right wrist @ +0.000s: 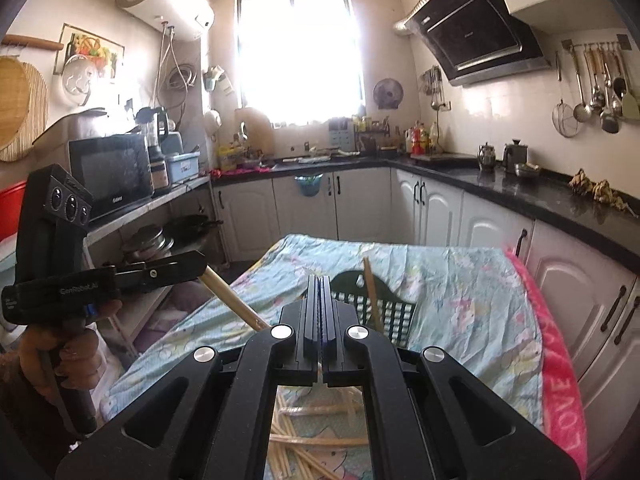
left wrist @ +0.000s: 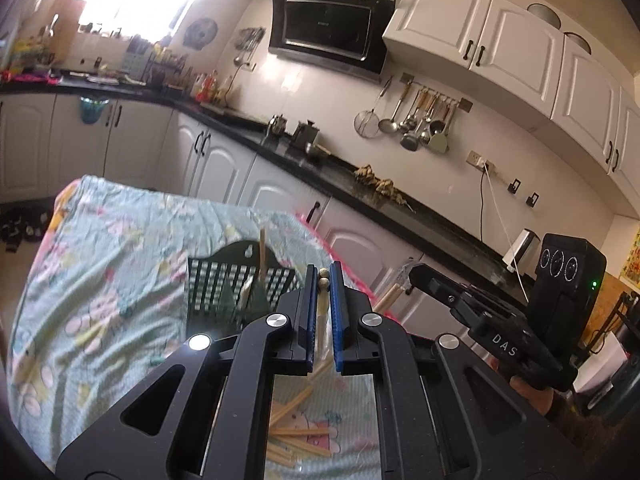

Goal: Organize utensils
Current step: 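Lift the chopstick with the right tool and carry it above the caddy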

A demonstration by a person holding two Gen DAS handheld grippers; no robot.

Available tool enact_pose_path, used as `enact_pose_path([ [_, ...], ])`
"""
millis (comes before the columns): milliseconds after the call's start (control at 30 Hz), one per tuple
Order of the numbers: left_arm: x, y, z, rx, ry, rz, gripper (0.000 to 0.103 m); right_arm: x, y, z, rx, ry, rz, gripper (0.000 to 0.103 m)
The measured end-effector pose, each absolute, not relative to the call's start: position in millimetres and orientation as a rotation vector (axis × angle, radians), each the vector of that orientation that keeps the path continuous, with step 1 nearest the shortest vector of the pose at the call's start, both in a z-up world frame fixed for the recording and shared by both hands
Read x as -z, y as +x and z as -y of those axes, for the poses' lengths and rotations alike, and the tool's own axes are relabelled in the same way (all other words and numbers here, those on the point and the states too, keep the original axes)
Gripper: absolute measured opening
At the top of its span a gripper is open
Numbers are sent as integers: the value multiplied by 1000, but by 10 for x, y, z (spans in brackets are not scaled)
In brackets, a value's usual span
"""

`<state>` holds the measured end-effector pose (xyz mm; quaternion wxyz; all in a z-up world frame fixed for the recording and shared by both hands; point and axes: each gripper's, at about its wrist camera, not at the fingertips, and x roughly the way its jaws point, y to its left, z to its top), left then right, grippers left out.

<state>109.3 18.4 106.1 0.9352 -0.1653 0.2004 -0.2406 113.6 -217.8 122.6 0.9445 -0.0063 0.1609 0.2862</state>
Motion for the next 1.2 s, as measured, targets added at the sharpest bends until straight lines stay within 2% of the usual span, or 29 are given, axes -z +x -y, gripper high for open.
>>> enact_pose_path([
  [700,-1830,1470,-369,389,-345,-257,3,-1928,1783,2250,-494,-5,-213,1],
  [1200,-1743,1921,-344,285,-306,-290,3,-1897,2200,2185,-434,-27,-210,1],
])
